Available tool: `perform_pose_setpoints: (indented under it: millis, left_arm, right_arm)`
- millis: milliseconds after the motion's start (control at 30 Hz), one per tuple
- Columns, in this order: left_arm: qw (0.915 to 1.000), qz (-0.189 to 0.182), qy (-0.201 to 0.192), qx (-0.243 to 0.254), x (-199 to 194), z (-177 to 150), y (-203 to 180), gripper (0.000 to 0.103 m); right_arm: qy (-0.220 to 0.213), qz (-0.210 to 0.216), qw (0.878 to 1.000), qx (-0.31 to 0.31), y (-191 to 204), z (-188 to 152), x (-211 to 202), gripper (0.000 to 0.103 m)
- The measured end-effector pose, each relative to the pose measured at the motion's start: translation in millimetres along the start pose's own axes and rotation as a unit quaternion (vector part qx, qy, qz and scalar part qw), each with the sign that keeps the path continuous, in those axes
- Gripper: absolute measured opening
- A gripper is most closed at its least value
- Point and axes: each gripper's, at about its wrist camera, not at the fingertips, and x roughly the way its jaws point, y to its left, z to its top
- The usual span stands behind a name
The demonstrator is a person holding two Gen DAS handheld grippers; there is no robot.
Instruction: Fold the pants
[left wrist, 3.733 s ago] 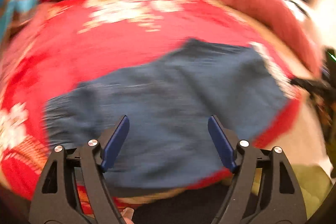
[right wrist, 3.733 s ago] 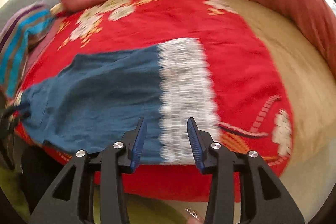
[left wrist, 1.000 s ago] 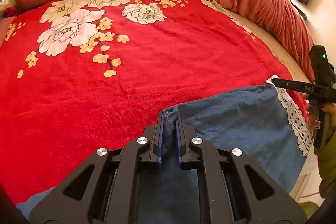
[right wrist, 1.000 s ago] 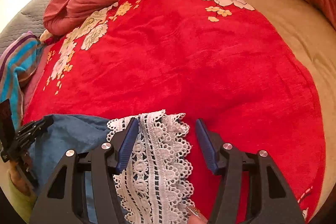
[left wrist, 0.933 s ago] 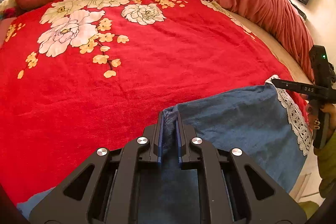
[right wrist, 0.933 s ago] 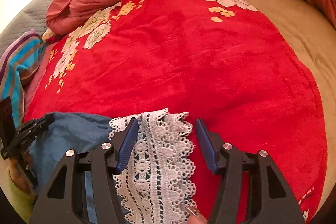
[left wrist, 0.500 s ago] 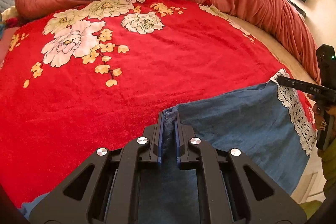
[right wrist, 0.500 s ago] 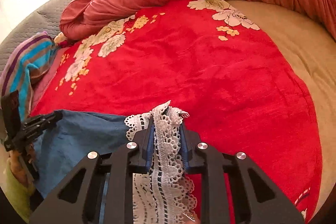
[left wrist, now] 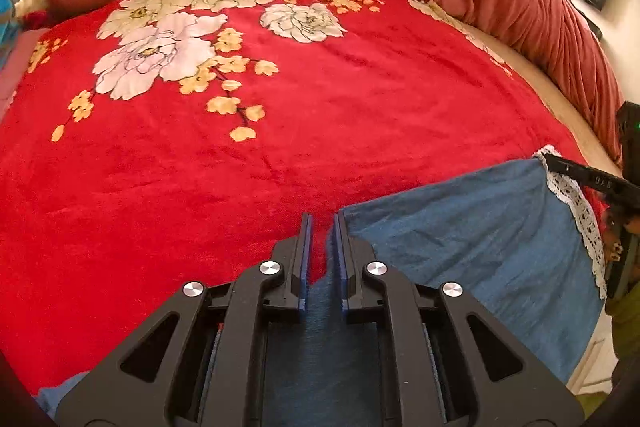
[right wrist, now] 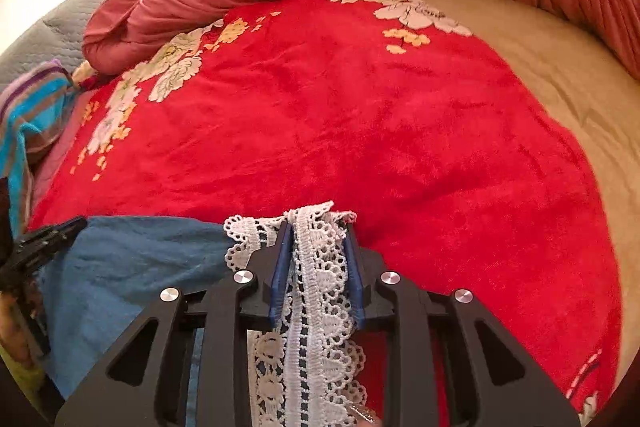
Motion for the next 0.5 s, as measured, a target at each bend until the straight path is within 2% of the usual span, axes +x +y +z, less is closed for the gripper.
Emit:
perform_pose_setpoints:
  millis: [100, 167, 233, 300, 367, 433, 500]
  left_arm:
    - [1.0000, 0.005, -0.005, 0.000, -4.1, 0.0, -0.2, 0.008]
    - [0.9998, 0.017, -0.014, 0.001, -10.3, 0.4, -1.6, 0.016]
    - [0.9991, 0.033, -0.027, 0.004, -20.4, 0.0, -3.7, 0.028]
    - [0.9984, 0.044, -0.036, 0.004, -29.5, -1.0, -4.7, 0.034]
    - [0.9981, 0.045, -0.042, -0.001, -40.2, -4.8, -5.0, 0.042]
    - [0.9979, 0.047, -0.044, -0.005, -50.8, -11.0, -3.4, 0.062]
    - [0.9972, 0.062, -0.041, -0.008, -61.5, -20.2, 0.4, 0.065]
  right_arm:
    - [-0.002, -0.022, 1.000, -0.015, 3.9, 0.5, -5.0, 0.034]
    - [-0.015, -0.032, 0.999, -0.013, 3.0, 0.7, -17.1, 0.041]
    - [-0.032, -0.050, 0.998, -0.018, 2.1, -0.4, -33.0, 0.043]
    - [-0.043, -0.049, 0.998, -0.027, 4.9, -3.6, -50.3, 0.050]
    - [-0.054, -0.048, 0.997, -0.039, 11.6, -9.6, -66.0, 0.054]
    - [-0.058, -0.044, 0.996, -0.055, 21.6, -15.2, -74.7, 0.056]
    - [-0.060, -0.035, 0.995, -0.076, 36.7, -24.0, -80.7, 0.056]
